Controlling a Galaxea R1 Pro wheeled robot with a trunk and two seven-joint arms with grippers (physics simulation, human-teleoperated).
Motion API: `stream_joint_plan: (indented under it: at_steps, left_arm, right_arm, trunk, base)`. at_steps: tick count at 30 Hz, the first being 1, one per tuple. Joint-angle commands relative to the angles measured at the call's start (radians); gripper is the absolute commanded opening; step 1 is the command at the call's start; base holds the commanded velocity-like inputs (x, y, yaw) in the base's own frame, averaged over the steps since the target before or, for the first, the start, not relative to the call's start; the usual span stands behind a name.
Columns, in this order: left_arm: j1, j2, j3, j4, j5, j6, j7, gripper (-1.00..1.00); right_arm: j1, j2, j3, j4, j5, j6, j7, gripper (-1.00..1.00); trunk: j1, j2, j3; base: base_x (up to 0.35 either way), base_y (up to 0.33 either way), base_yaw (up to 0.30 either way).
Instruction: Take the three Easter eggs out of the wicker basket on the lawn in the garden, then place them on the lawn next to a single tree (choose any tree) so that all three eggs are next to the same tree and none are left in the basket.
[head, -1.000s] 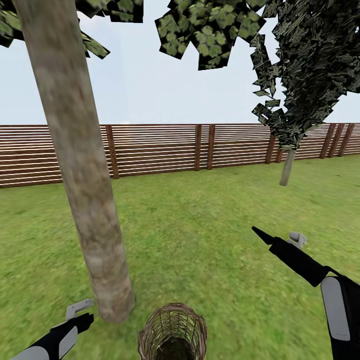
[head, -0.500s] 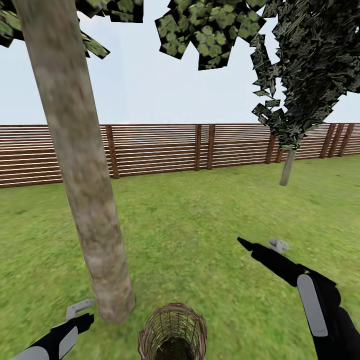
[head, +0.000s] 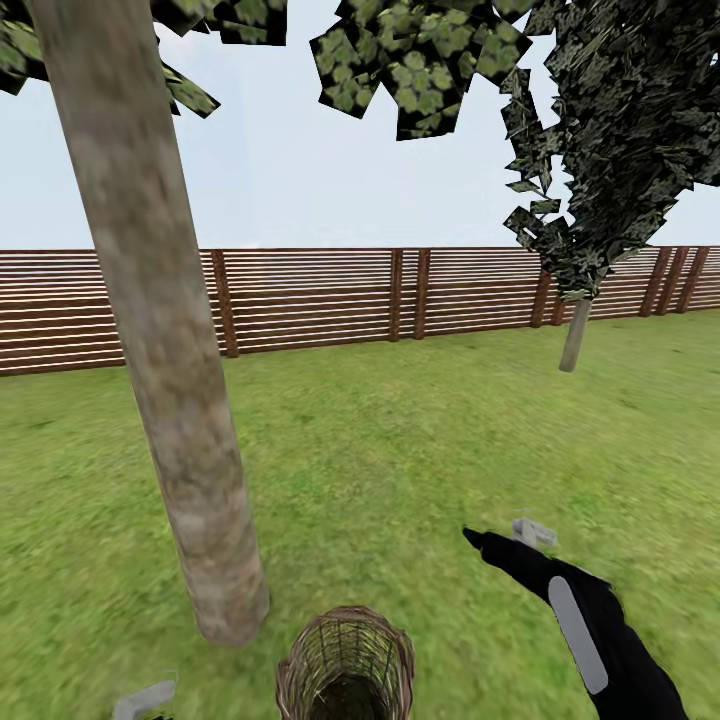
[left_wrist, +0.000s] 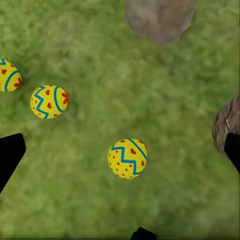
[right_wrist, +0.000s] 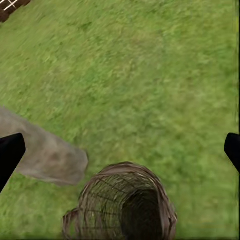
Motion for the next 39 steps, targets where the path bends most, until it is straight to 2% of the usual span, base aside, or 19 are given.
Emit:
stream_joint_plan:
  at_steps: [1,8,10,13,15,18,20,25,30,39]
  left_arm:
    - [0.014,-0.001,0.006,0.001,0.001,-0.012,-0.001,1.00]
    - [0.064,-0.002,0.006,0.002,0.001,-0.065,-0.001,1.00]
    - [0.085,-0.004,0.006,0.002,0.002,-0.083,-0.001,1.00]
    - [0.101,-0.009,0.006,0.002,0.002,-0.107,-0.001,1.00]
    - [0.109,-0.011,0.006,0.002,0.002,-0.115,-0.001,1.00]
    - [0.136,-0.013,0.006,0.002,0.002,-0.139,-0.001,1.00]
    - [0.148,-0.014,0.006,0.003,0.002,-0.153,-0.001,1.00]
    - [0.187,-0.014,0.006,0.003,0.003,-0.170,-0.001,1.00]
    - [0.224,-0.014,0.006,0.003,0.003,-0.186,-0.001,1.00]
    - [0.279,-0.015,0.006,0.003,0.002,-0.192,-0.002,1.00]
  right_arm:
    - [0.008,0.000,-0.001,0.037,0.019,-0.031,0.003,1.00]
    - [0.087,-0.006,-0.001,0.153,0.073,-0.150,0.001,1.00]
    - [0.117,-0.008,-0.003,0.207,0.089,-0.212,0.001,1.00]
    - [0.145,-0.013,-0.007,0.345,0.115,-0.328,0.001,1.00]
    - [0.150,-0.016,-0.005,0.418,0.123,-0.377,0.000,1.00]
    - [0.156,-0.020,-0.002,0.619,0.153,-0.498,-0.002,1.00]
    - [0.158,-0.026,-0.001,0.708,0.168,-0.552,-0.003,1.00]
    - [0.159,-0.035,-0.001,0.862,0.180,-0.666,-0.005,1.00]
    - [0.159,-0.039,-0.001,0.958,0.183,-0.719,-0.005,1.00]
    - [0.161,-0.042,-0.002,1.074,0.183,-0.733,-0.008,1.00]
  trunk:
    - [0.000,-0.001,0.000]
    - [0.000,-0.001,0.000]
    - [0.000,-0.001,0.000]
    - [0.000,-0.001,0.000]
    - [0.000,-0.001,0.000]
    - [0.000,-0.001,0.000]
    - [0.000,-0.001,0.000]
    - [0.000,-0.001,0.000]
    - [0.000,-0.001,0.000]
    - [0.000,-0.001,0.000]
  base:
    - [0.000,0.000,0.000]
    - [0.000,0.000,0.000]
    - [0.000,0.000,0.000]
    - [0.000,0.000,0.000]
    - [0.000,0.000,0.000]
    - [0.000,0.000,0.000]
    - [0.000,0.000,0.000]
    - [0.000,0.000,0.000]
    - [0.000,0.000,0.000]
    - [0.000,0.000,0.000]
